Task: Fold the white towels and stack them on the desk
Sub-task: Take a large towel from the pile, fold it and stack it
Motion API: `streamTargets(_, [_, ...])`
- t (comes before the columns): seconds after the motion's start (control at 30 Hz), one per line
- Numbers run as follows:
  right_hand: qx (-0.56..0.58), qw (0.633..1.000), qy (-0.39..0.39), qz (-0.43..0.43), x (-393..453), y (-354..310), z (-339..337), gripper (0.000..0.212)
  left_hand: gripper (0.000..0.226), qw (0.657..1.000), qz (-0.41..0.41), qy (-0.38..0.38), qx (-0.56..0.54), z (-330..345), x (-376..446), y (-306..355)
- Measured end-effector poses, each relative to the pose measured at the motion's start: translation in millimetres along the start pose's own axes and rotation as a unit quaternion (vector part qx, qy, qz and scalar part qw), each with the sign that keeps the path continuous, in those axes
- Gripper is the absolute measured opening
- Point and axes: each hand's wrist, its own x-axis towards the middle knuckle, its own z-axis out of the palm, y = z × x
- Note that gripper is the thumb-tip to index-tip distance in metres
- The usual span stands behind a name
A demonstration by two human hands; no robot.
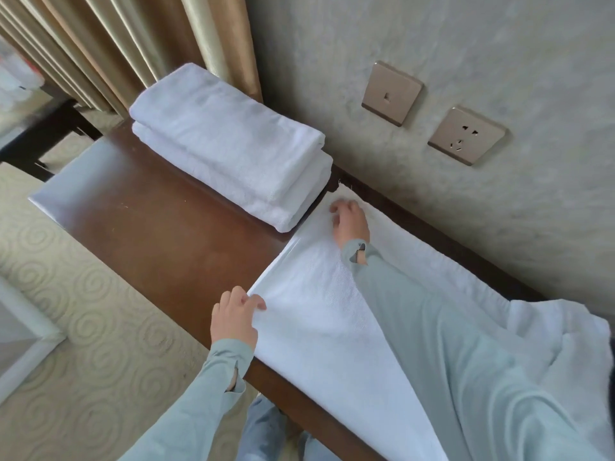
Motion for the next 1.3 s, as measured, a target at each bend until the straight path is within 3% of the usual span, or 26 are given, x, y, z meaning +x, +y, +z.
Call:
streamTargets(0.1, [-0.023, 0.995, -0.092, 0.012, 0, -2, -3, 0.038, 0.043, 0.995, -0.062, -0.080, 0.013, 0, 1, 6])
streamTargets(0.2, [0.065, 0.988, -0.128, 0.051, -20, -7, -23, 0.046, 0.035, 0.990, -0.068, -0.120, 0.025, -10, 4, 29])
streamTargets(0.33, [0.175, 0.980, -0.033, 0.083, -84, 11, -56, 0.045, 0.033, 0.986, 0.034, -0.164, 0.006, -15, 4, 71])
streamTargets(0.47, [0.183, 0.963, 0.094, 0.172, -155, 65, -105, 0.043, 0.037, 0.970, 0.119, -0.213, -0.008, -6, -12, 114])
streamTargets(0.6, [0.136, 0.929, 0.169, 0.300, -223, 144, -154, 0.043, 0.053, 0.932, 0.271, -0.236, 0.037, 10, -35, 152])
streamTargets(0.7, [0.096, 0.899, 0.142, 0.402, -264, 197, -178, 0.046, 0.066, 0.899, 0.360, -0.228, 0.105, 26, -51, 184])
streamTargets(0.83, [-0.003, 0.868, 0.025, 0.495, -300, 237, -178, 0.057, 0.071, 0.883, 0.364, -0.204, 0.216, 44, -66, 208])
streamTargets(0.97, [-0.029, 0.859, -0.039, 0.509, -328, 251, -161, 0.053, 0.057, 0.895, 0.349, -0.147, 0.237, 51, -66, 208])
streamTargets(1.1, [-0.103, 0.883, -0.030, 0.457, -338, 258, -147, 0.045, 0.039, 0.896, 0.332, -0.154, 0.250, 51, -57, 219])
streamTargets(1.3, [-0.078, 0.885, 0.010, 0.458, -337, 254, -137, 0.042, 0.047, 0.882, 0.348, -0.182, 0.262, 54, -51, 215])
